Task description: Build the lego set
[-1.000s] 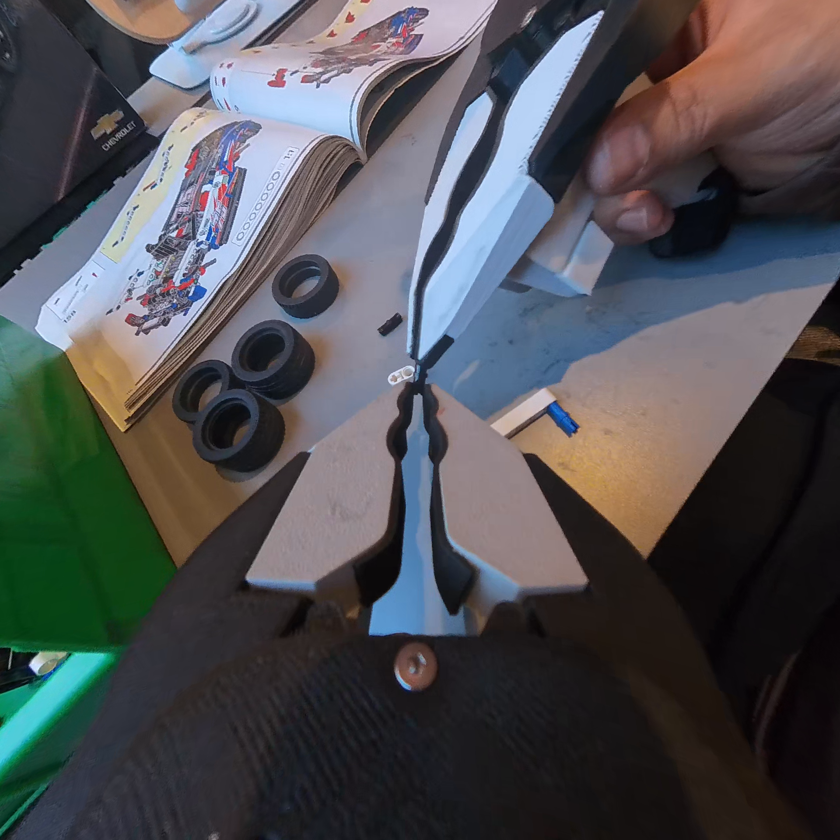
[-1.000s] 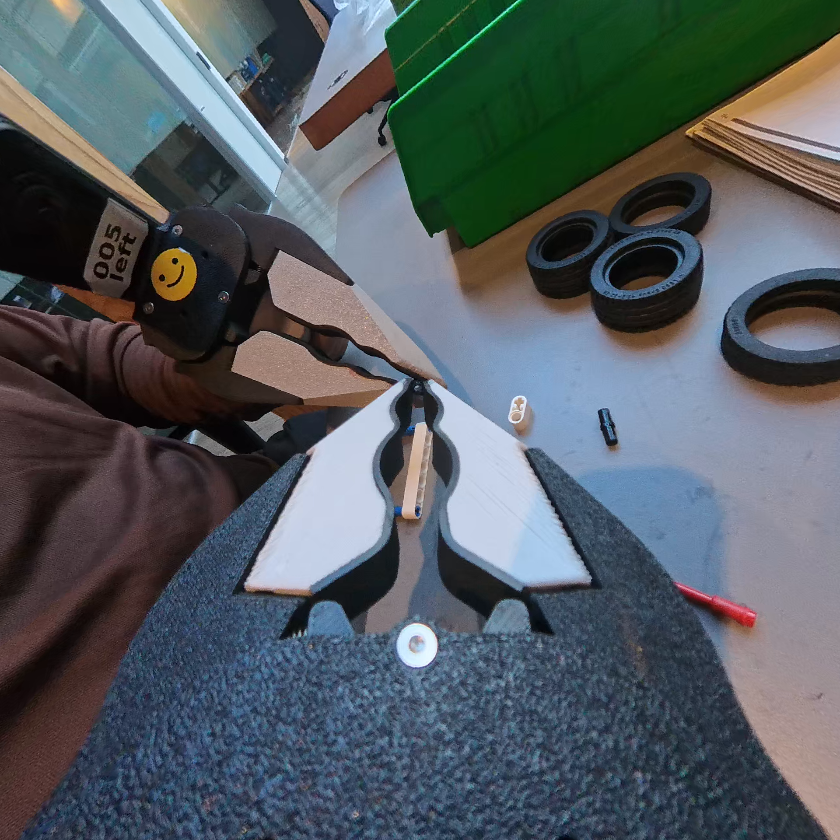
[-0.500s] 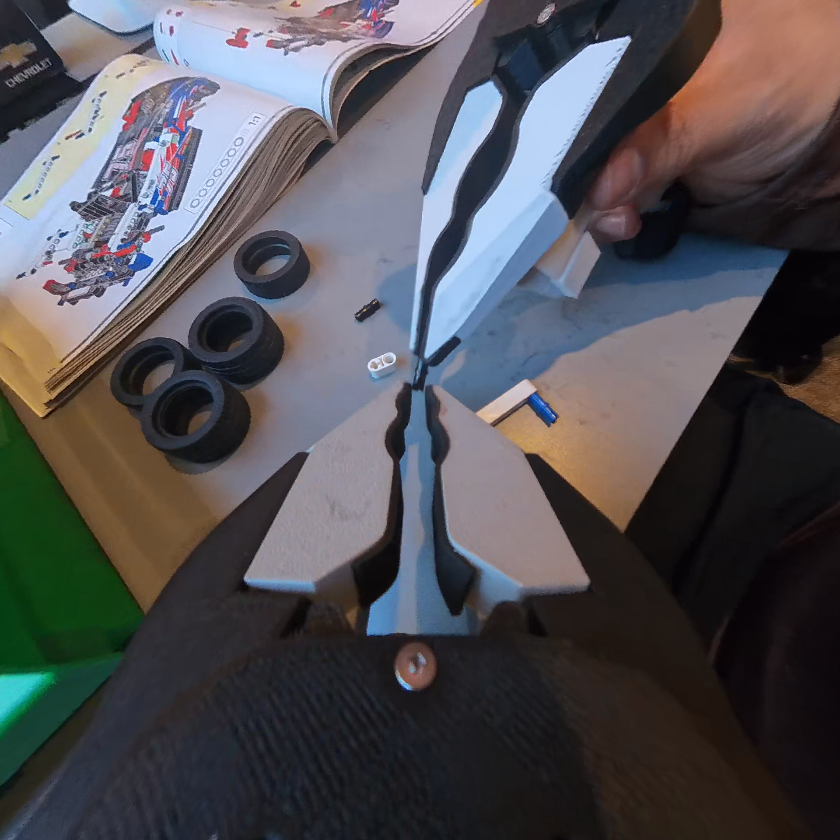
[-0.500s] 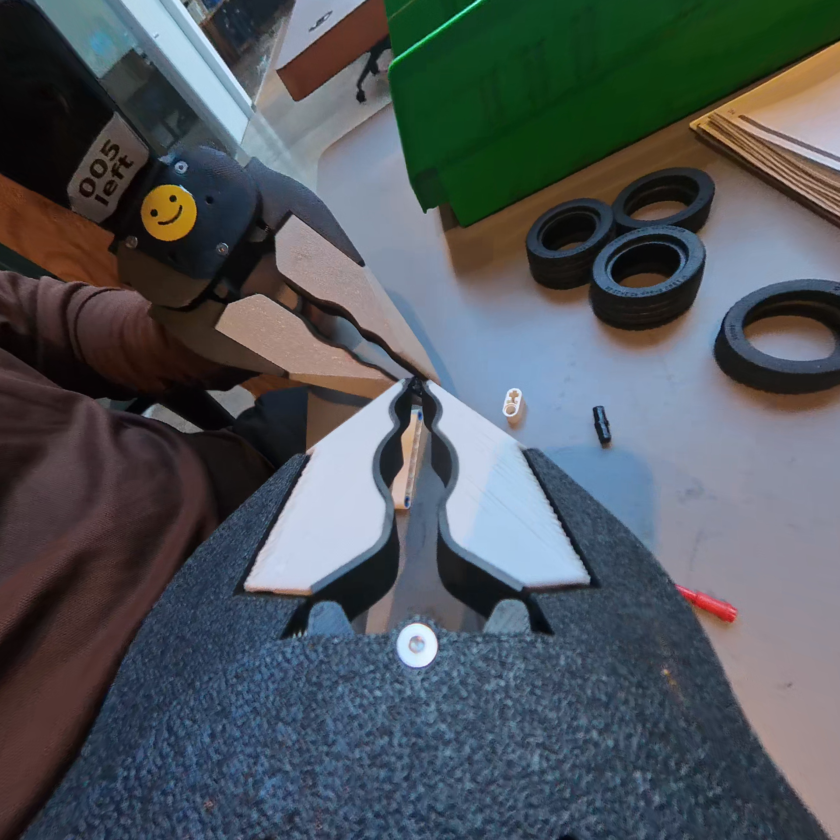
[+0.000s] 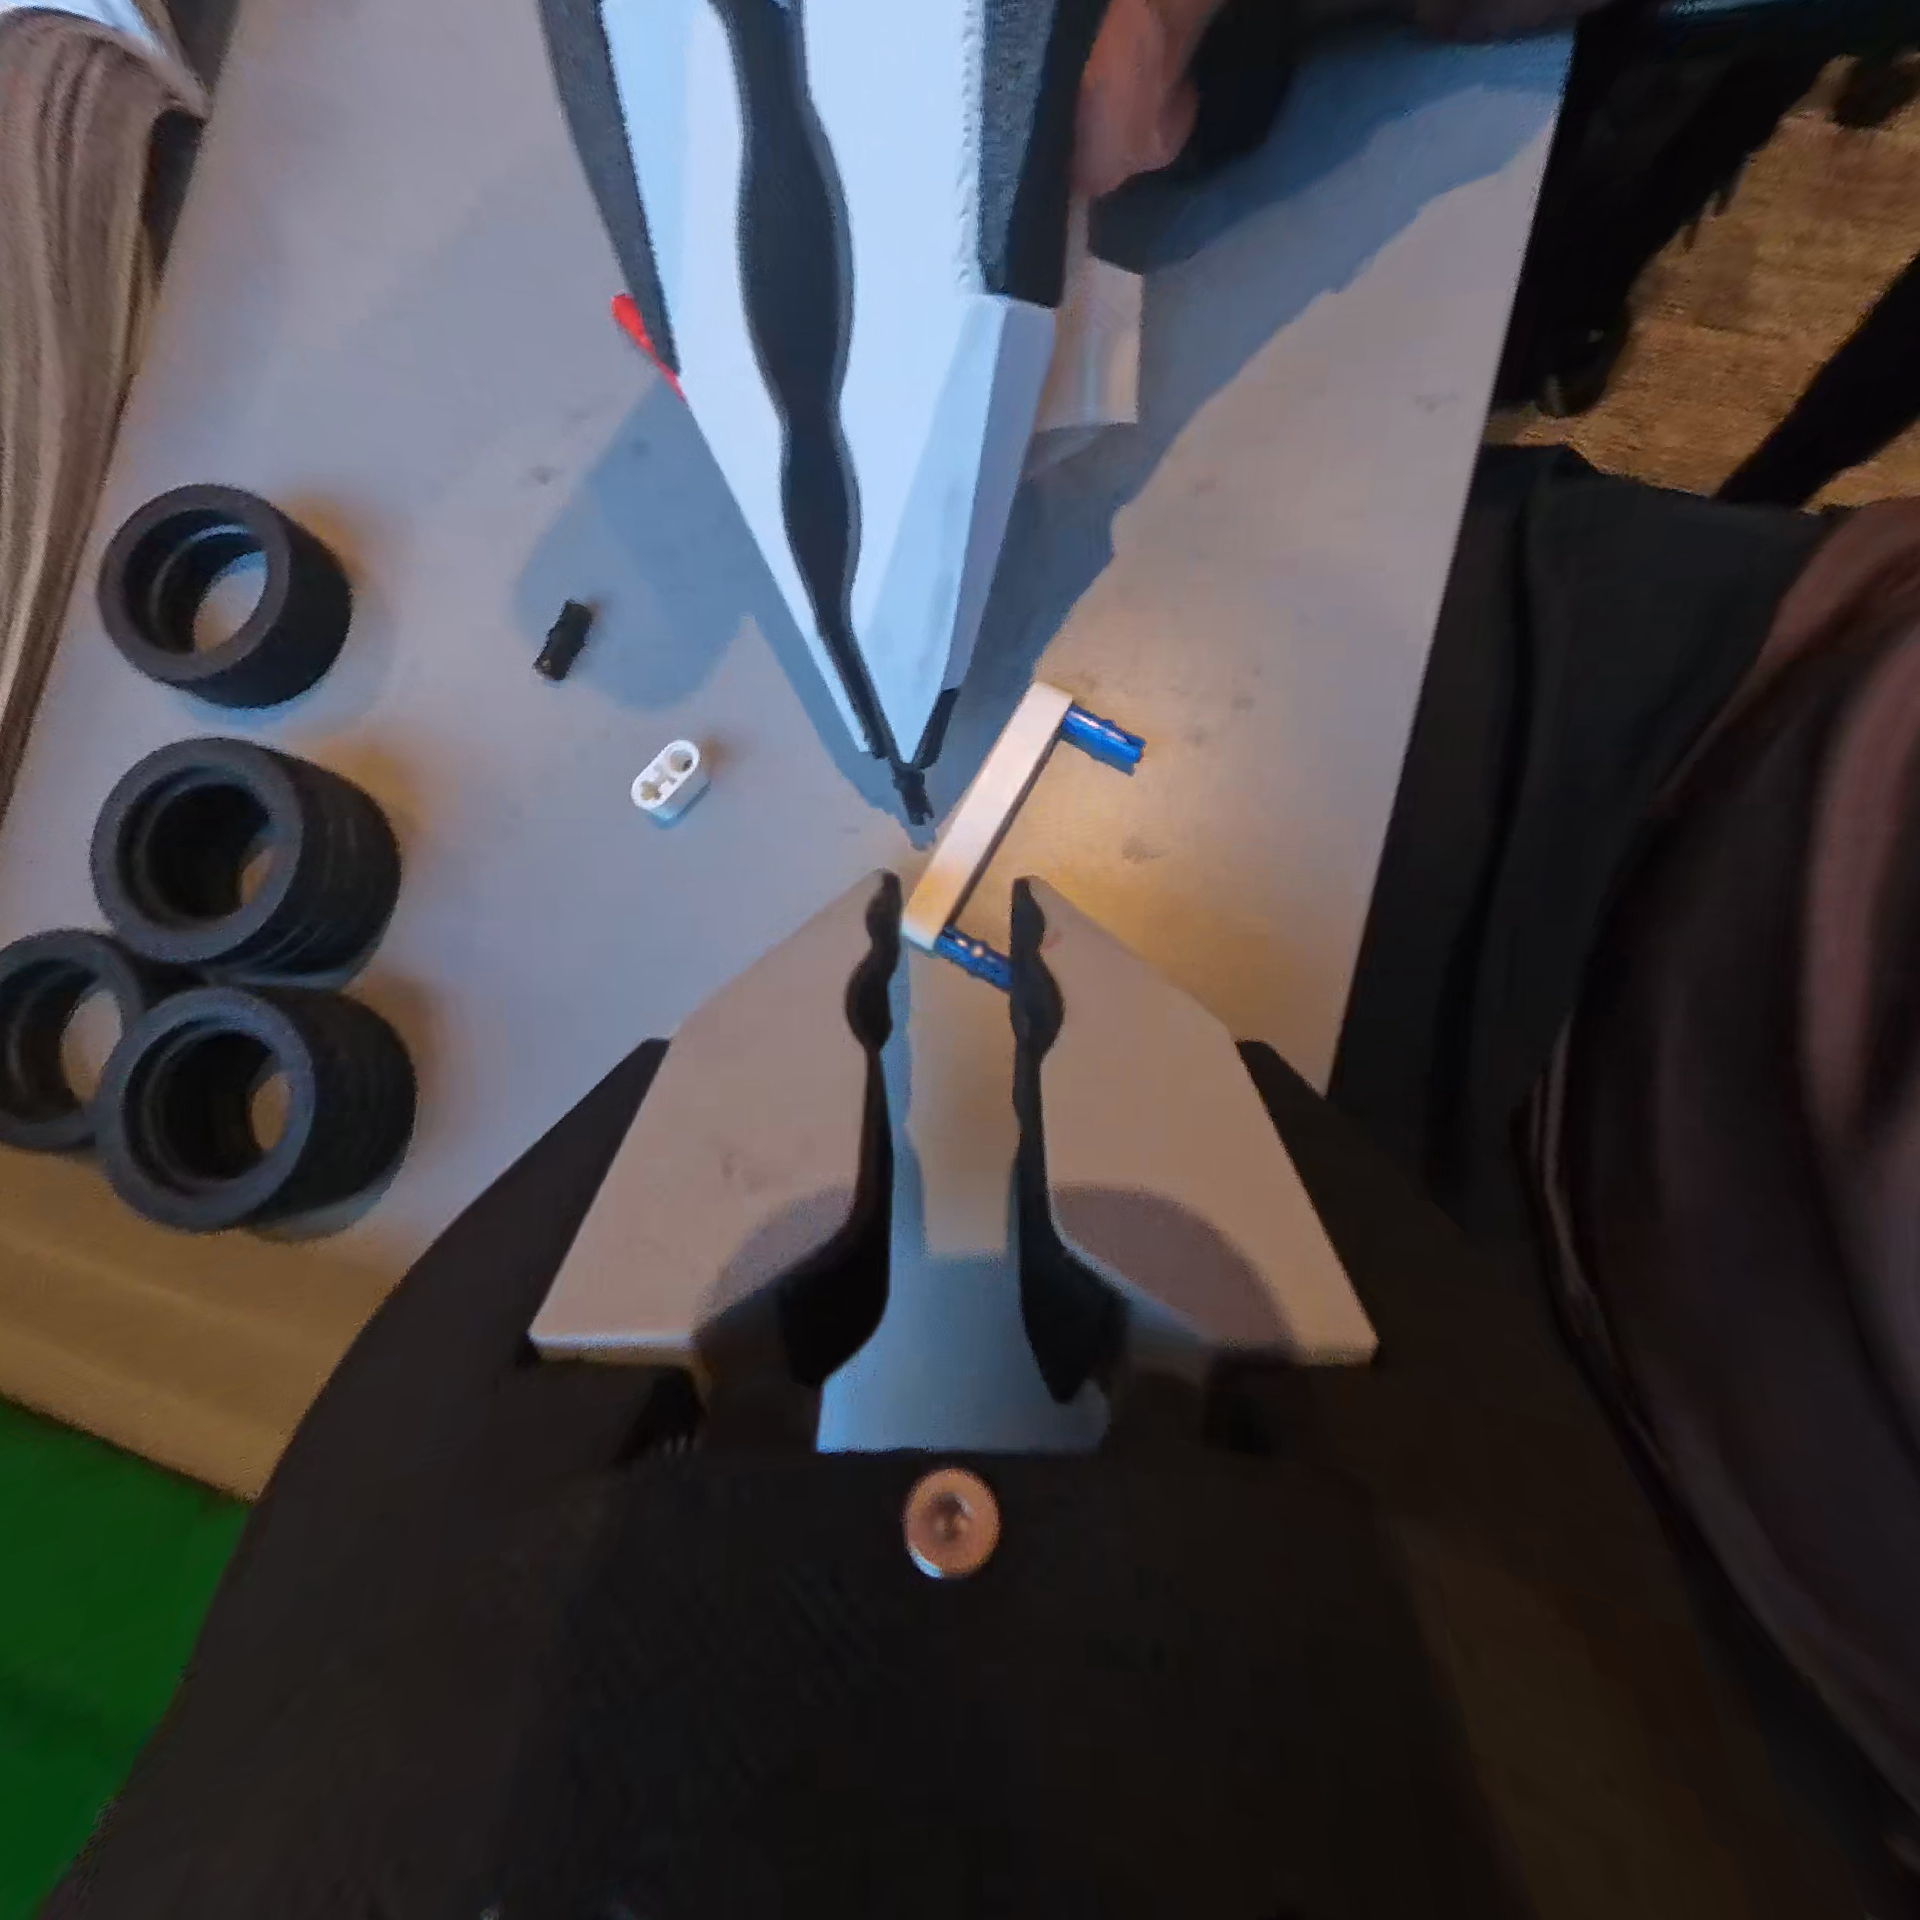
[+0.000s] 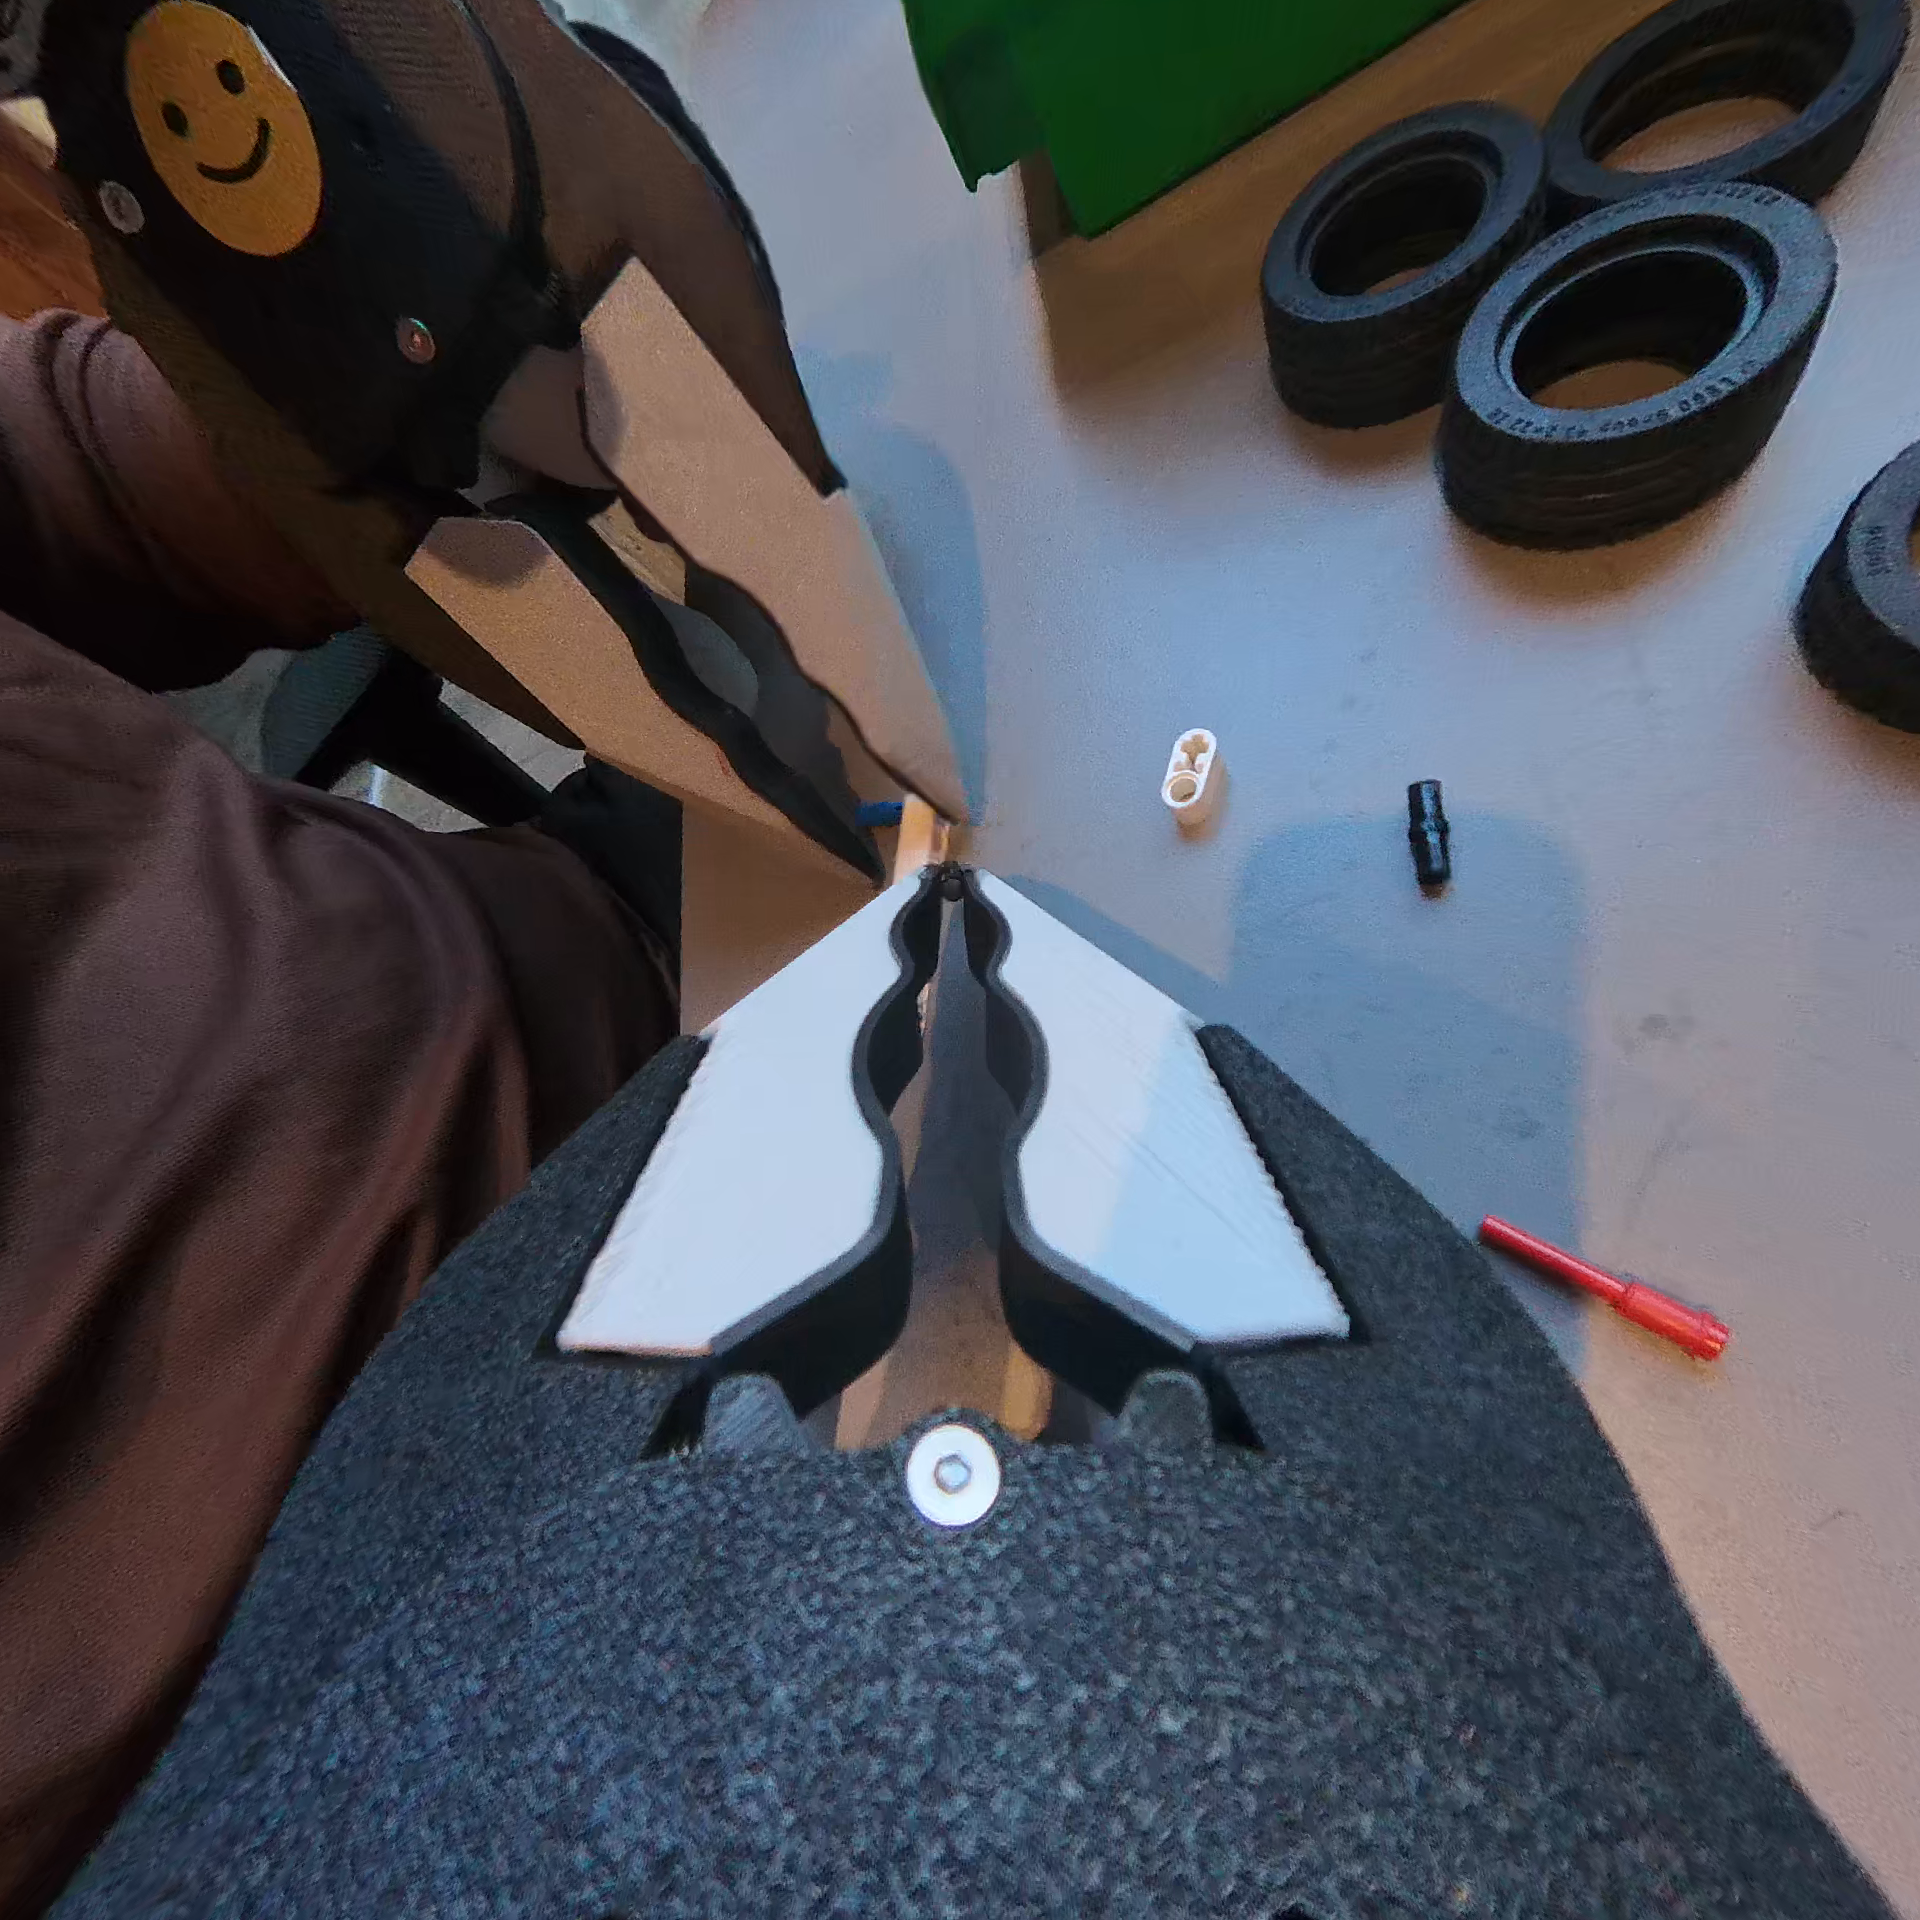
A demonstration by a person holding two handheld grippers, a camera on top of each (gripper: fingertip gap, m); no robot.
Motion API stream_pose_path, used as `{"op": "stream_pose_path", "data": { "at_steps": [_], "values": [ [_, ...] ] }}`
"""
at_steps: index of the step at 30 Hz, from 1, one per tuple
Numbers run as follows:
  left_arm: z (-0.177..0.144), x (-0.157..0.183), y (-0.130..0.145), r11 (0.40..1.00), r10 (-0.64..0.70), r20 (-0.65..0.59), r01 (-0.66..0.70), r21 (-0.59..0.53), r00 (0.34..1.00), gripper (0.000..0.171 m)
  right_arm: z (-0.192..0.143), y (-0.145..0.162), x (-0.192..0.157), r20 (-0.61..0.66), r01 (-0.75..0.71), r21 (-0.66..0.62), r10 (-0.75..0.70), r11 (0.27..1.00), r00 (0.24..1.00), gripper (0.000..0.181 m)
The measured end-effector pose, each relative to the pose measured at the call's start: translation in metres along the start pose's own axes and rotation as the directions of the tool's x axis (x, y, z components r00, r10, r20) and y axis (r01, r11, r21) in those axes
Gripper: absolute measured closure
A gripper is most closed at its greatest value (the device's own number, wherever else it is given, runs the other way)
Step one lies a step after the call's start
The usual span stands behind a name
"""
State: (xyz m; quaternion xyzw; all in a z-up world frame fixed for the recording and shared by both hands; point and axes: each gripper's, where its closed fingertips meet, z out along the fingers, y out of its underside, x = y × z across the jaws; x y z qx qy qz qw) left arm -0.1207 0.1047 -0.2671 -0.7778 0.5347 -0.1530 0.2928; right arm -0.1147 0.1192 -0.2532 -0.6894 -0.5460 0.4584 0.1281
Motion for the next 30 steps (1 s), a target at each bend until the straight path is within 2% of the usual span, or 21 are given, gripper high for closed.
{"op": "stream_pose_path", "data": {
  "at_steps": [3, 7, 10, 12, 15, 18, 25, 30],
  "values": [
    [0.002, 0.004, -0.001, 0.999, 0.023, -0.074, -0.026, -0.029, 0.997, 0.165, -0.004, -0.001, 0.001, 0.024, -0.028, 0.017, 0.028, 0.999, 0.999, 0.178],
    [0.001, 0.000, 0.000, 0.990, 0.128, -0.069, -0.132, -0.045, 0.989, 0.166, -0.007, 0.001, 0.003, 0.041, -0.043, 0.007, 0.043, 0.999, 0.998, 0.178],
    [-0.003, -0.011, 0.002, 0.945, 0.325, 0.087, -0.320, -0.063, 0.942, 0.167, -0.008, 0.006, 0.009, 0.025, -0.062, -0.019, 0.062, 0.998, 0.998, 0.178],
    [-0.005, -0.012, 0.000, 0.896, 0.444, 0.195, -0.439, -0.070, 0.874, 0.167, -0.009, 0.007, 0.012, 0.021, -0.079, -0.020, 0.080, 0.997, 0.997, 0.178],
    [-0.008, -0.007, -0.003, 0.832, 0.542, 0.316, -0.550, -0.073, 0.778, 0.167, -0.008, 0.008, 0.015, 0.001, -0.068, -0.032, 0.068, 0.997, 0.998, 0.178],
    [-0.013, -0.009, -0.004, 0.804, 0.570, 0.414, -0.585, -0.104, 0.709, 0.166, -0.005, 0.011, 0.013, -0.020, -0.027, -0.060, 0.026, 0.998, 0.999, 0.177],
    [-0.023, -0.005, -0.004, 0.767, 0.592, 0.537, -0.625, -0.147, 0.601, 0.166, -0.015, 0.010, 0.016, -0.099, 0.063, -0.041, -0.067, 0.997, 0.993, 0.166],
    [-0.026, -0.004, -0.002, 0.746, 0.597, 0.601, -0.643, -0.172, 0.532, 0.167, -0.023, -0.010, -0.024, -0.014, 0.188, 0.072, -0.187, 0.980, 0.982, 0.160]
  ]
}}
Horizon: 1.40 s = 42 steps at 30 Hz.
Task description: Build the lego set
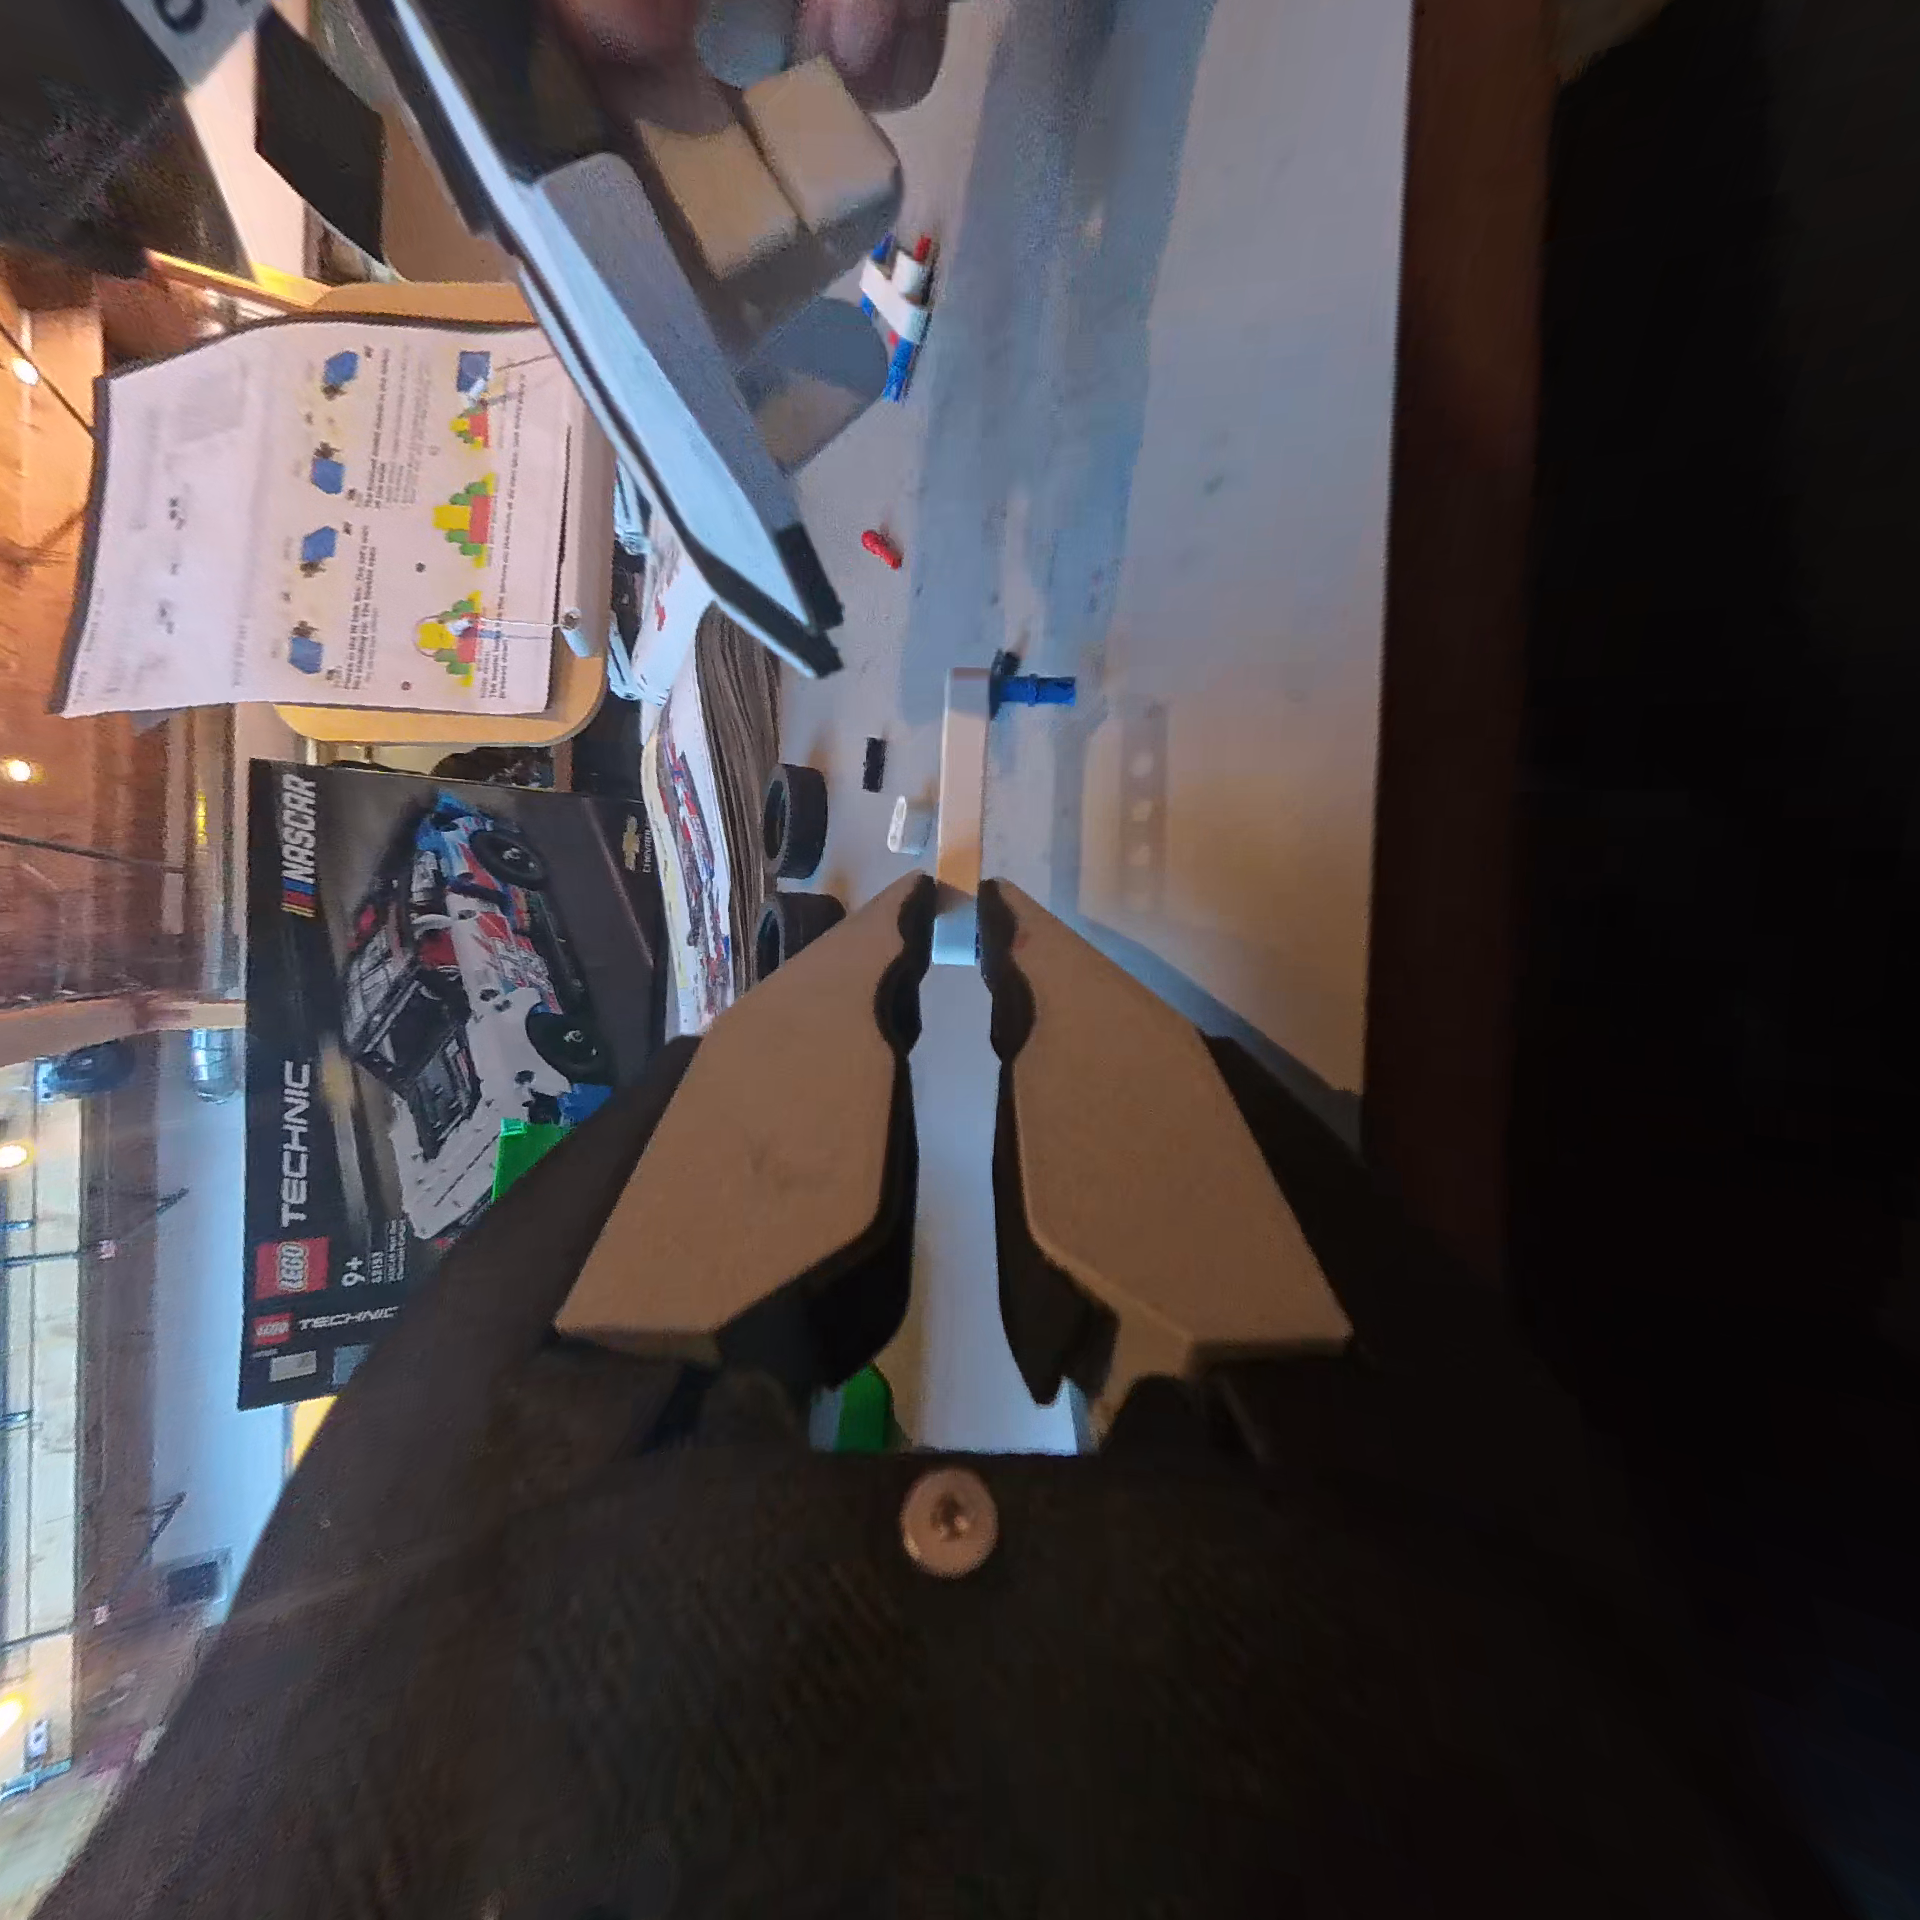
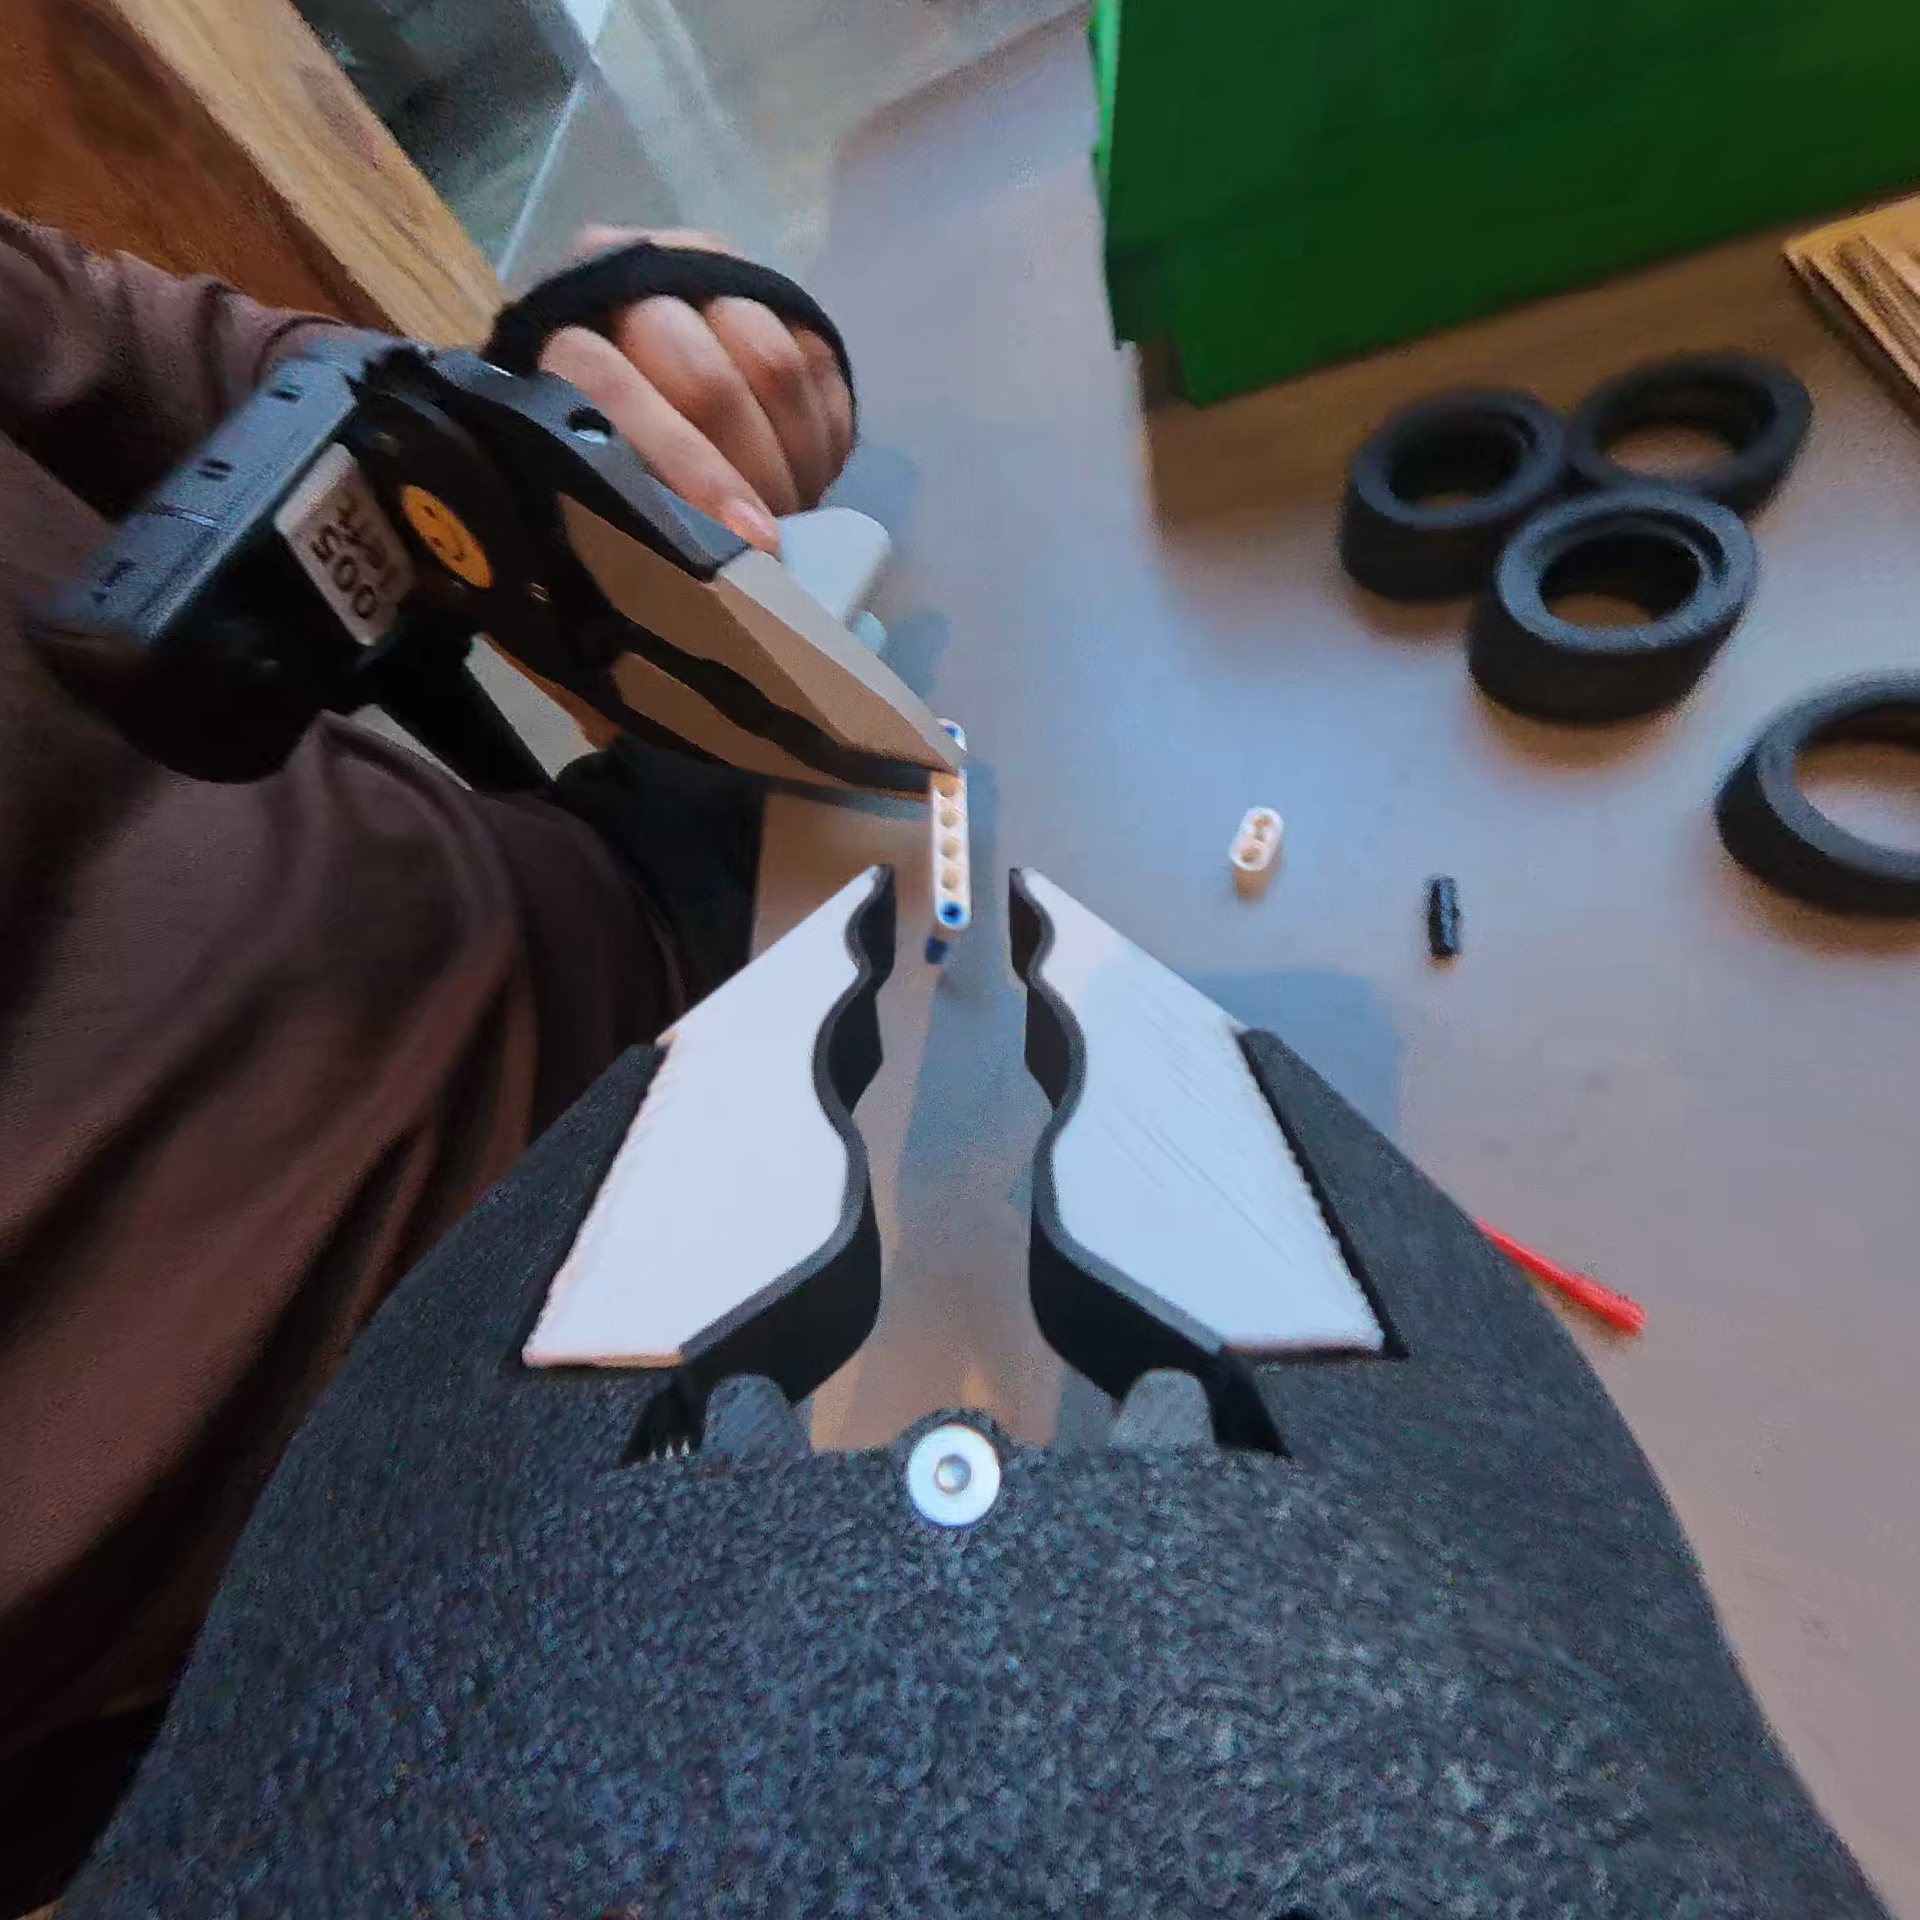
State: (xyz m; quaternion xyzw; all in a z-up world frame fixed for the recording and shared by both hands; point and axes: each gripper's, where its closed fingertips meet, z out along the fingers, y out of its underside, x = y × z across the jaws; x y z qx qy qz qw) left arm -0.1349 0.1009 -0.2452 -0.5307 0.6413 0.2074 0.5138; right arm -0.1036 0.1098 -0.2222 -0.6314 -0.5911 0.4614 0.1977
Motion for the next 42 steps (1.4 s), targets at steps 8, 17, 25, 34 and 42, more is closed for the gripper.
{"op": "stream_pose_path", "data": {
  "at_steps": [8, 17, 25, 34, 42],
  "values": [
    [-0.004, -0.002, -0.008, 0.997, -0.069, -0.009, 0.070, 0.027, 0.998, 0.165, 0.027, 0.015, -0.010, -0.032, 0.078, -0.123, -0.083, 0.989, 0.996, 0.173],
    [-0.012, -0.003, -0.008, 0.778, -0.564, -0.426, 0.628, 0.013, 0.707, 0.142, 0.019, 0.008, -0.017, -0.055, 0.234, -0.083, -0.239, 0.969, 0.970, 0.174],
    [-0.004, 0.014, -0.012, 0.708, -0.609, -0.587, 0.700, -0.098, 0.534, 0.166, 0.024, 0.013, -0.012, -0.105, 0.324, -0.121, -0.336, 0.938, 0.936, 0.174],
    [0.002, 0.018, -0.001, 0.762, -0.592, -0.524, 0.637, -0.117, 0.612, 0.165, 0.007, 0.012, -0.006, -0.119, 0.292, -0.102, -0.303, 0.951, 0.945, 0.172],
    [0.002, 0.019, -0.001, 0.764, -0.591, -0.529, 0.633, -0.125, 0.609, 0.167, -0.010, 0.020, 0.021, -0.242, 0.047, -0.070, -0.063, 0.996, 0.968, 0.169]
  ]
}}
